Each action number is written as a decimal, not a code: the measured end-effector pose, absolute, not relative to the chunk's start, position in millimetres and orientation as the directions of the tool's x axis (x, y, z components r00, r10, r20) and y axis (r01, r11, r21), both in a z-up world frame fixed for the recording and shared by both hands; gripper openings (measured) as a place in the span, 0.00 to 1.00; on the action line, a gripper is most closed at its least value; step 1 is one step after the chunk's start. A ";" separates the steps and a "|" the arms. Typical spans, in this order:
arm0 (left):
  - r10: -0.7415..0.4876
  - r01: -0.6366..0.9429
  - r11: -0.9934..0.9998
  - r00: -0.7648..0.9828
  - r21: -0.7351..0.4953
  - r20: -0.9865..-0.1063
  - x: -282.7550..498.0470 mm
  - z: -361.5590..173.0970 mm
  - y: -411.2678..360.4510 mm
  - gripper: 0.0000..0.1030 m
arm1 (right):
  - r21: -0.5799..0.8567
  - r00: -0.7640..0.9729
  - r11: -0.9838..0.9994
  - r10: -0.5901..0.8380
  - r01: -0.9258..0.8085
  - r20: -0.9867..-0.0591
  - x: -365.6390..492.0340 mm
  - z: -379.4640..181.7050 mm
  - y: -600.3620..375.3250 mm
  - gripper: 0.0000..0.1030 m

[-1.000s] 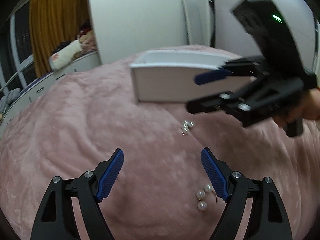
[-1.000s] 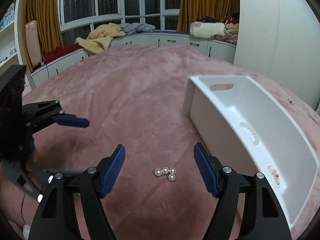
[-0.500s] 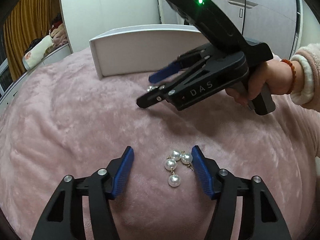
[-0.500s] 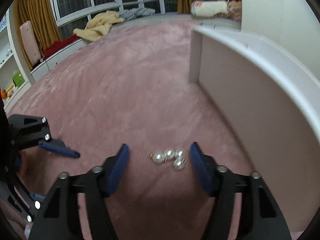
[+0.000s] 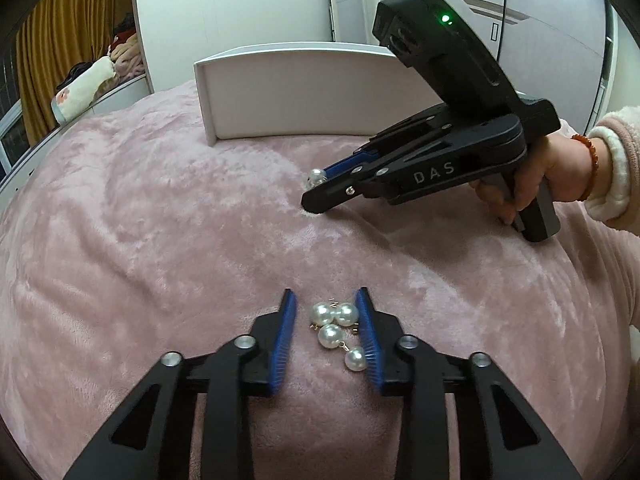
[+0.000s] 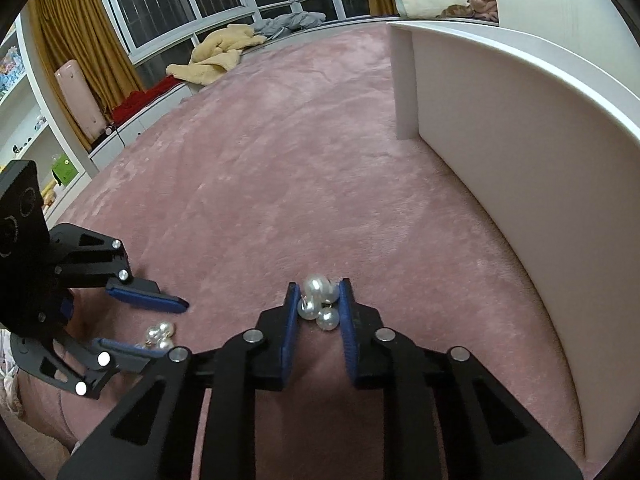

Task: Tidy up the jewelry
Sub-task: 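Close the left tool on a pearl earring while the right tool grasps another pearl earring, then carry both pearl earrings over the white box with both tools, then open the left tool over the box while the right tool releases its pearl earring, then withdraw both open tools up and away from the box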

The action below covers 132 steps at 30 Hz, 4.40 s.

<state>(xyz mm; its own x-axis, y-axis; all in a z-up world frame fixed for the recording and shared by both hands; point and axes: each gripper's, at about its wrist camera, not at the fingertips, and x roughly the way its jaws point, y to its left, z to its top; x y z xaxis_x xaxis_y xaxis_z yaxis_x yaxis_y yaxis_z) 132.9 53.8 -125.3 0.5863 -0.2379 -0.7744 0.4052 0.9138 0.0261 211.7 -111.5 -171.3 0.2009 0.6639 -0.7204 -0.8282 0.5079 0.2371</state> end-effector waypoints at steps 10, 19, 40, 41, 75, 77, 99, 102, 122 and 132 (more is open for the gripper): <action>-0.219 0.357 0.934 0.583 0.004 -0.783 137.0 -122.2 53.5 0.26 | 0.220 0.183 0.478 0.660 -0.850 -0.728 196.5 -163.4 -128.7 0.12; -0.175 0.282 0.959 0.596 0.000 -0.784 143.3 -110.2 45.3 0.26 | 0.209 0.195 0.464 0.680 -0.861 -0.707 175.2 -139.9 -157.1 0.12; -0.221 0.317 0.948 0.705 0.021 -0.674 188.7 -17.2 -59.4 0.26 | 0.119 0.422 0.575 0.711 -0.810 -0.563 154.2 -38.7 -284.8 0.12; -0.222 0.322 0.946 0.709 0.027 -0.669 191.3 -13.8 -66.0 0.26 | 0.116 0.436 0.585 0.709 -0.803 -0.555 156.2 -34.4 -288.6 0.12; -0.094 0.170 0.984 0.739 0.049 -0.667 359.0 -35.0 -77.8 0.26 | 0.090 0.606 0.761 0.576 -0.642 -0.548 305.8 -46.9 -285.7 0.12; -0.074 0.153 0.986 0.741 0.061 -0.667 361.0 -40.7 -74.4 0.26 | 0.086 0.608 0.768 0.565 -0.634 -0.558 311.7 -52.0 -281.2 0.12; -0.026 0.106 0.988 0.820 0.108 -0.572 332.5 -14.2 -61.0 0.70 | 0.002 0.707 0.813 0.508 -0.582 -0.492 288.9 -24.4 -271.9 0.63; -0.005 0.072 0.992 0.839 0.102 -0.544 317.1 -3.0 -58.0 0.81 | -0.045 0.740 0.818 0.493 -0.573 -0.458 271.3 -12.9 -275.6 0.74; 0.117 -0.115 0.993 0.841 0.036 -0.529 199.2 25.1 -60.6 0.97 | -0.103 0.809 0.847 0.451 -0.521 -0.377 158.9 8.3 -308.4 0.95; 0.158 -0.103 0.986 0.843 0.135 -0.514 177.3 3.3 -75.1 0.97 | -0.053 0.813 0.882 0.407 -0.469 -0.415 154.9 -24.5 -312.1 0.95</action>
<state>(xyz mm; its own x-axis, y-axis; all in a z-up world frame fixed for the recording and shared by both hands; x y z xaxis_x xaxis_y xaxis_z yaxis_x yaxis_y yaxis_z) 177.3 -75.1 3.3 0.8433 0.1580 -0.5137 -0.1025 0.9856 0.1348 154.9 -312.1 -24.5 0.8134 0.4075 -0.4152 -0.4689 0.8817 -0.0533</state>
